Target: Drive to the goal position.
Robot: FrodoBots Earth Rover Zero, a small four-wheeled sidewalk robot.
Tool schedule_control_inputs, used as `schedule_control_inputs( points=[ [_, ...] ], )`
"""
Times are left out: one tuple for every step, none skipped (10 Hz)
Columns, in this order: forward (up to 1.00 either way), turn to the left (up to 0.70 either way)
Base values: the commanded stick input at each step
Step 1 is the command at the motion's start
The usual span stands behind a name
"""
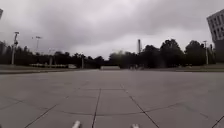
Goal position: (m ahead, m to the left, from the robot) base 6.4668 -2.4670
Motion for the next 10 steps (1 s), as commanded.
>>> schedule_control_inputs(
  points=[
    [0.7,0.0],
    [0.7,0.0],
    [0.7,0.0],
    [0.7,0.0],
    [0.7,0.0],
    [0.7,0.0],
    [0.7,0.0],
    [0.7,0.0],
    [0.7,0.0],
    [0.7,0.0]
  ],
)
